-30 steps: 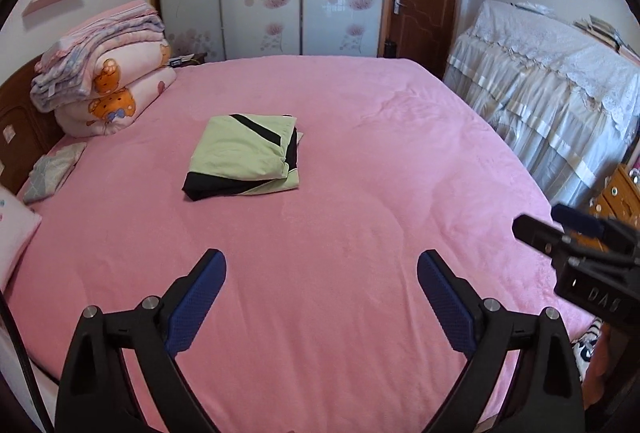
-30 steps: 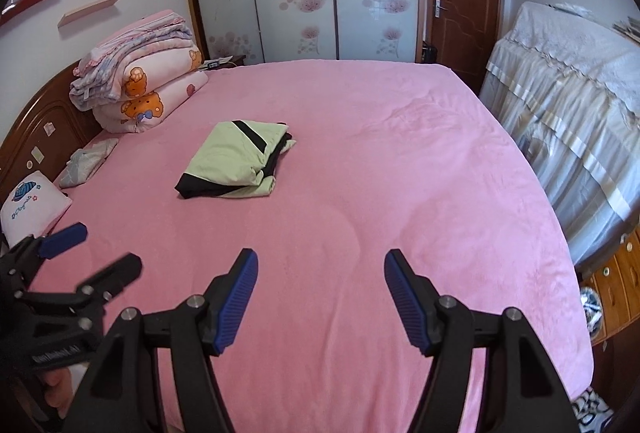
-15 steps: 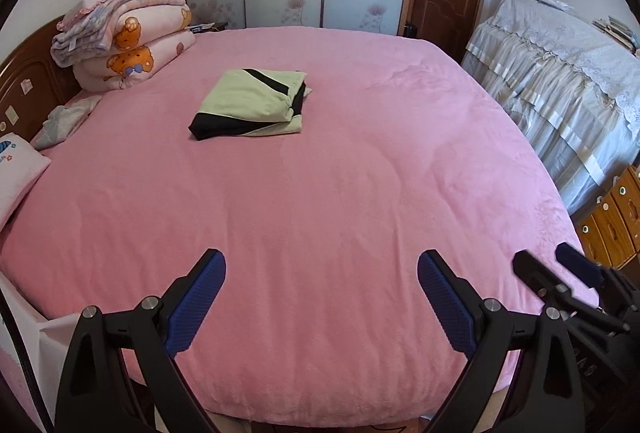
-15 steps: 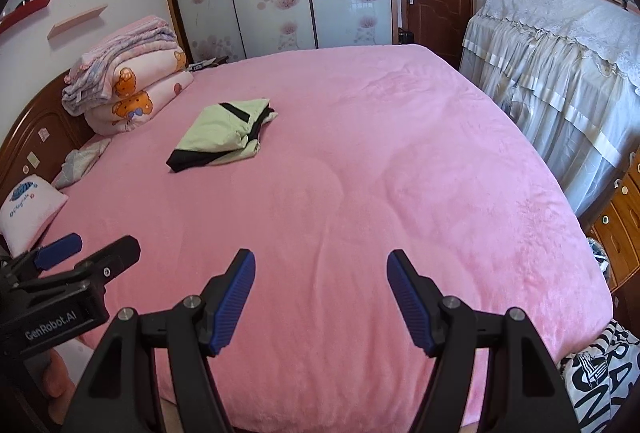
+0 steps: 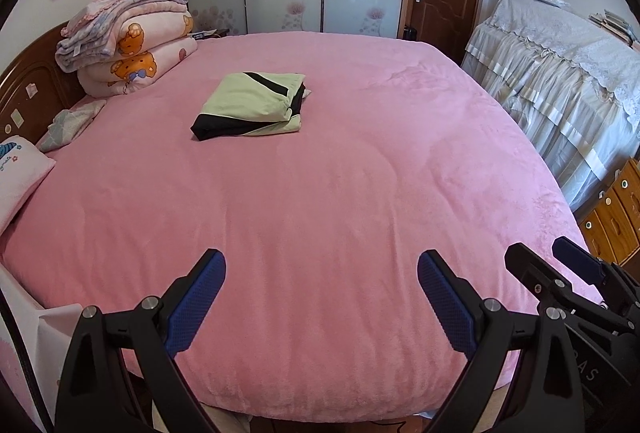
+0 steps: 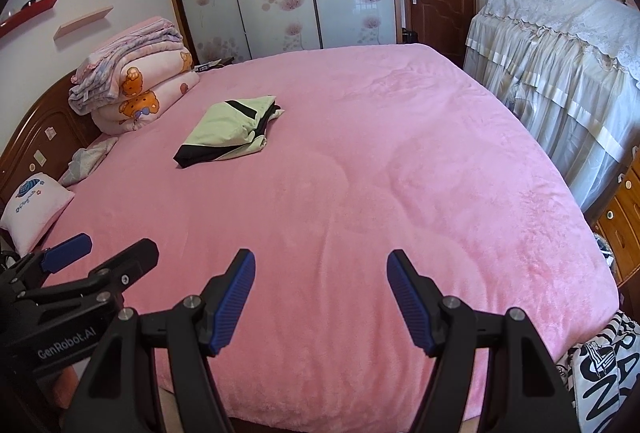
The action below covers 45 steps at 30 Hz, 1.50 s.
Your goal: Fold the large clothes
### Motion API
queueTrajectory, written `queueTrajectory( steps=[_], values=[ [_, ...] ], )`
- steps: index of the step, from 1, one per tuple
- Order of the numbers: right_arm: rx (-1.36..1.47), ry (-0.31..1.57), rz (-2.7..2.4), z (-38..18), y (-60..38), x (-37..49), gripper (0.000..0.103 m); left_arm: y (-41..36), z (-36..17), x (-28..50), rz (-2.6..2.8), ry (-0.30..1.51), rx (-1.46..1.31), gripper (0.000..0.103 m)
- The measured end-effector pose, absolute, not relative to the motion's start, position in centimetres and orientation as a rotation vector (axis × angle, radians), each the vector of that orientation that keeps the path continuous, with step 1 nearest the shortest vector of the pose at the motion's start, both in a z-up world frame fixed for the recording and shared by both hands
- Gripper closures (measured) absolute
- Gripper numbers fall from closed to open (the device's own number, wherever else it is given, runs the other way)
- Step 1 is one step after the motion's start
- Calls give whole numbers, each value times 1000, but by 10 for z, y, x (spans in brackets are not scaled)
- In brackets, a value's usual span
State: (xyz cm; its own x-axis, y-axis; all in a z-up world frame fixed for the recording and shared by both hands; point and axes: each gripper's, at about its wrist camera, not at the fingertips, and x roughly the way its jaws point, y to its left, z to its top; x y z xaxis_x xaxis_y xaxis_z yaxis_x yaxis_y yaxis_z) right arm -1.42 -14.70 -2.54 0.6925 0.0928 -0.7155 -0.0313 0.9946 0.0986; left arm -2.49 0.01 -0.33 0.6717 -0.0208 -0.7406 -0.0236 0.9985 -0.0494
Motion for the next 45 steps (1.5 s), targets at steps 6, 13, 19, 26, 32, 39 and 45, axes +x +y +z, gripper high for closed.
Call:
queueTrajectory(
  steps=[6, 13, 19, 26, 32, 39, 45],
  values=[
    [84, 798, 68, -25, -146, -18, 34, 3, -4, -29, 0, 835, -68, 7],
    [90, 797, 48, -30, -146, -23, 34, -1, -6, -34, 2, 830, -52, 7],
    [96, 800, 37, -31, -148, -26, 34, -1, -8, -35, -1, 837, -60, 7],
    [99, 802, 31, -32, -149, -28, 34, -2, -11, -37, -2, 843, -66, 7],
    [95, 806, 23, -35, -148, -29, 34, -4, -15, -37, -1, 856, -63, 7],
    [98, 813, 16, -38, -151, -30, 34, -8, -17, -36, -2, 865, -61, 7],
    [89, 815, 5, -40, -148, -30, 34, -7, -18, -35, -2, 877, -63, 7]
  ],
)
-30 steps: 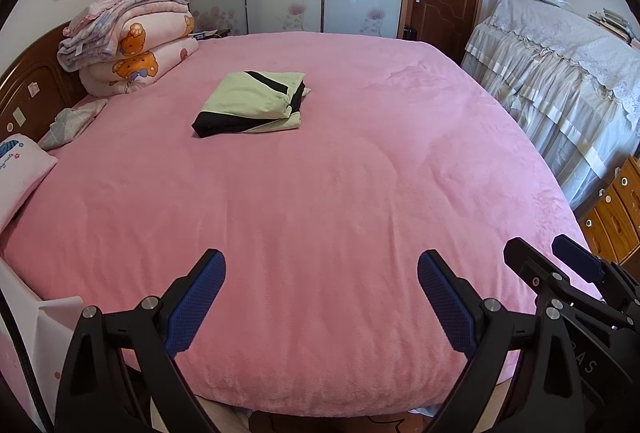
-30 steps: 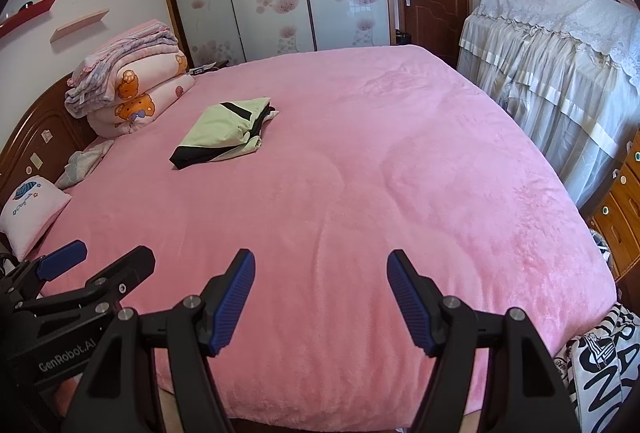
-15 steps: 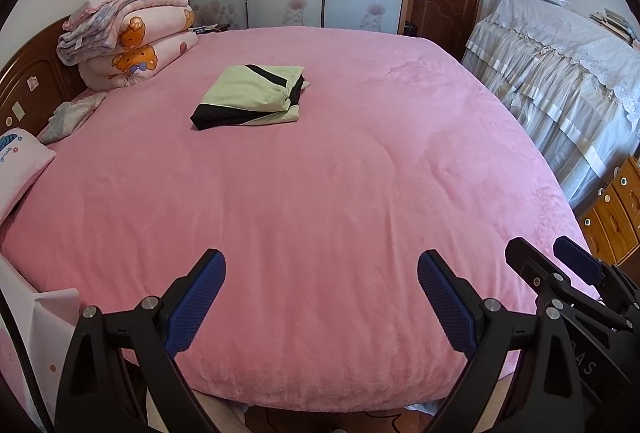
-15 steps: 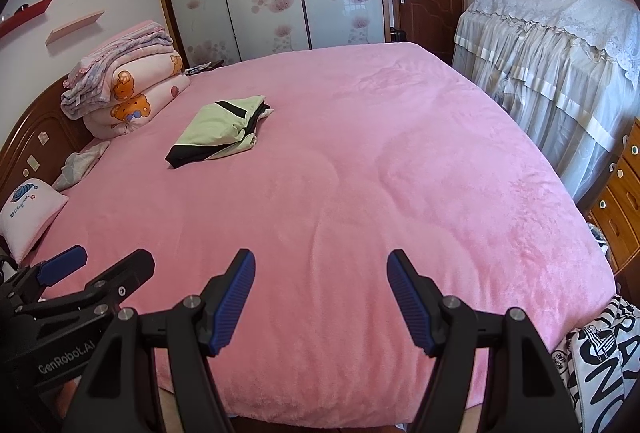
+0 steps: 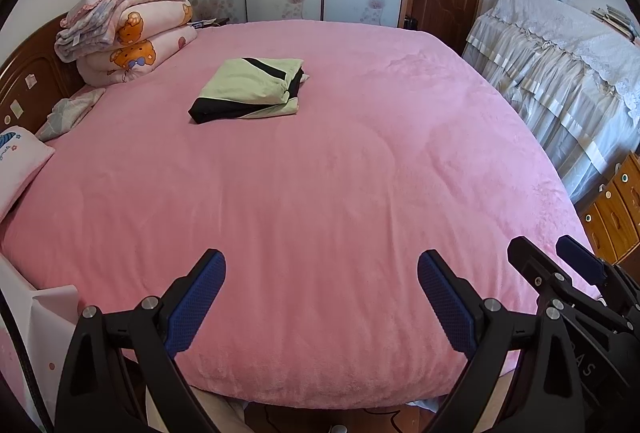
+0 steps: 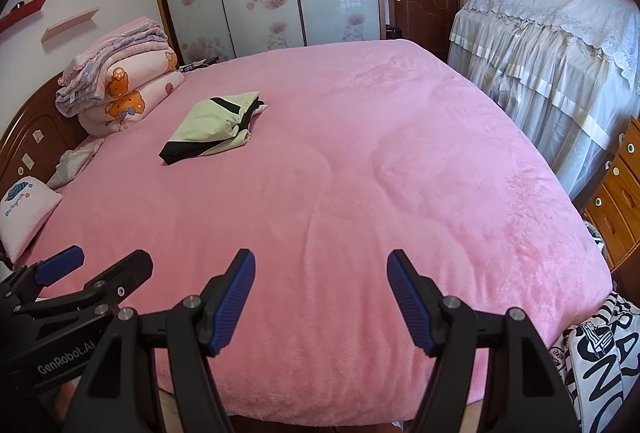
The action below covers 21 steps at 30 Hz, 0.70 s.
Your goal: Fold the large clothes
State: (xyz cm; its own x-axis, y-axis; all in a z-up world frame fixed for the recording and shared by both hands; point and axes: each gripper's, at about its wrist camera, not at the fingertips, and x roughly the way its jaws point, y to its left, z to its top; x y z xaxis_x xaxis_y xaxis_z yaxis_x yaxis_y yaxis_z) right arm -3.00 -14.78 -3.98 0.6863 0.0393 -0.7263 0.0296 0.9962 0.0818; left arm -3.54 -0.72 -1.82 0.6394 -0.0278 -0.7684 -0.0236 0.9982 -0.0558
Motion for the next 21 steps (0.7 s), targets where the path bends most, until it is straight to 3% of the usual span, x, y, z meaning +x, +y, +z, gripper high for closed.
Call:
queueTrajectory(
  steps=[21],
  values=[
    [68, 813, -14, -43, -146, -26, 34, -5, -20, -30, -6, 896, -61, 7]
  ],
)
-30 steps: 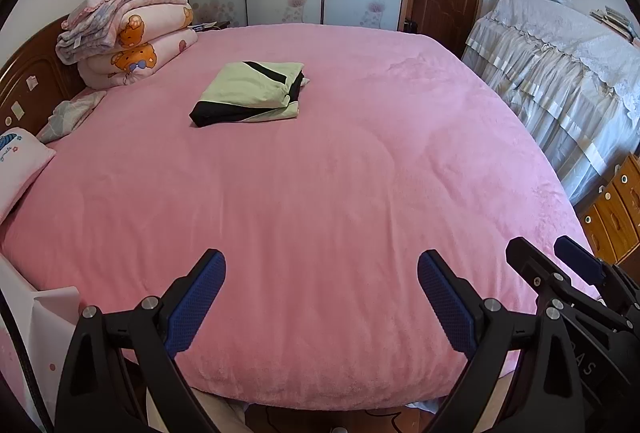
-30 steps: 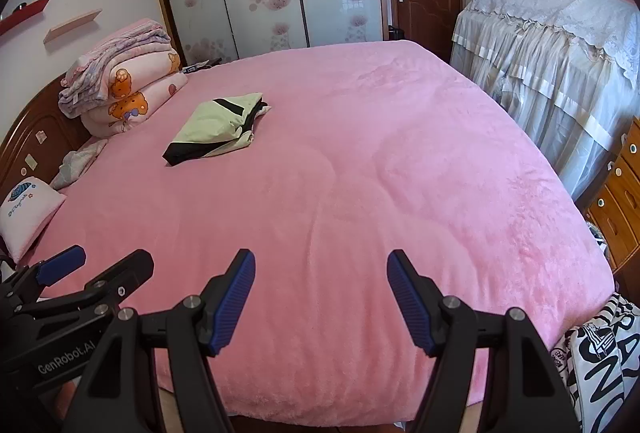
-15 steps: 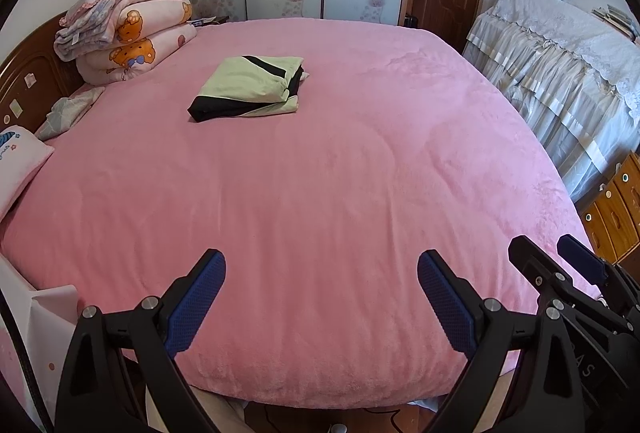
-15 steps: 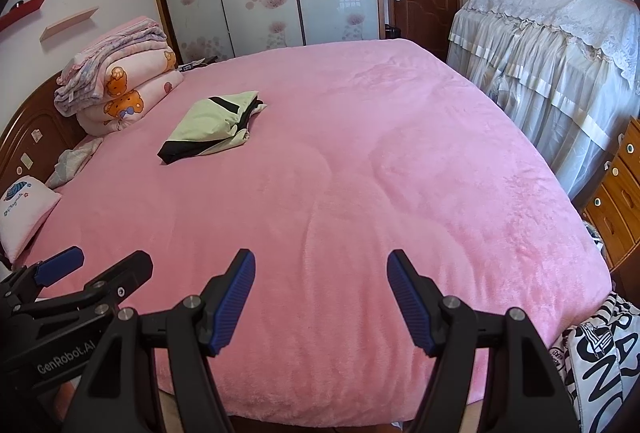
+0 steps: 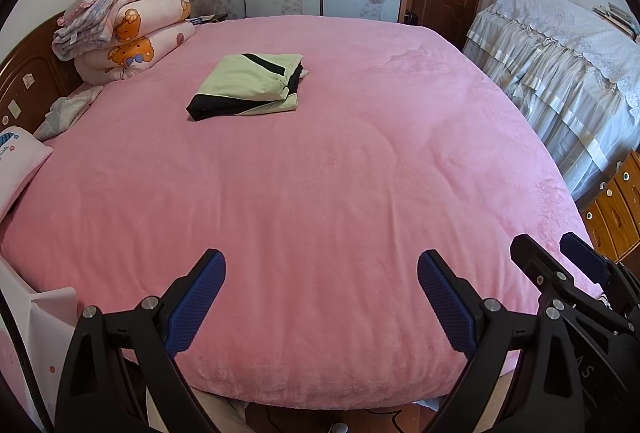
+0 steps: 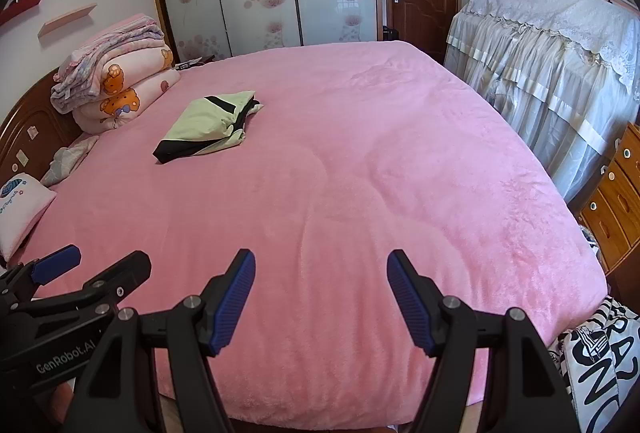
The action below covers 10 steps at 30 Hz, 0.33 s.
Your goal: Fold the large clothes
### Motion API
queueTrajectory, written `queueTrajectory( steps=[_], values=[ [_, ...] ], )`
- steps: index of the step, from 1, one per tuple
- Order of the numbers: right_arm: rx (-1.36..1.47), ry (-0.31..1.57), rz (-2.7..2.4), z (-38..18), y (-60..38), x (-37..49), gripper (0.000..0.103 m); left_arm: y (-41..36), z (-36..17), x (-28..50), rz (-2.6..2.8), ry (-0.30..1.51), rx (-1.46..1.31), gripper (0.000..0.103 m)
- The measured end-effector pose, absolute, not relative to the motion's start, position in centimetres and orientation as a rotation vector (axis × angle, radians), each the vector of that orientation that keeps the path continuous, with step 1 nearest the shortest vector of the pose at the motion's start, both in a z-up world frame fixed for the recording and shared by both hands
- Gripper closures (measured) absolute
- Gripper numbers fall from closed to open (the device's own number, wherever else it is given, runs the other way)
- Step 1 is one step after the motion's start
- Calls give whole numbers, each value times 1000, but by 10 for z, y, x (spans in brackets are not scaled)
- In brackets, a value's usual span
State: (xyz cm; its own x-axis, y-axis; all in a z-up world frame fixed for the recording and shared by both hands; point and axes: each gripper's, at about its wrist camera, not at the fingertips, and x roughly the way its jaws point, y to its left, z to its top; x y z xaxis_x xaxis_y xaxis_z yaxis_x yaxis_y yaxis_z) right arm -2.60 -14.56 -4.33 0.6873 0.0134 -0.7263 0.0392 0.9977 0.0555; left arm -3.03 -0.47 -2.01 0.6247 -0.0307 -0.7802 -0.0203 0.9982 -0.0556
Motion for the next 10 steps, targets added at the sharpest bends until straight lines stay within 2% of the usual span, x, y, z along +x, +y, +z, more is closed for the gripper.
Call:
queueTrajectory(
  steps=[10],
  values=[
    [70, 822, -13, -47, -149, -24, 34, -4, -23, -26, -4, 912, -61, 7]
  ],
)
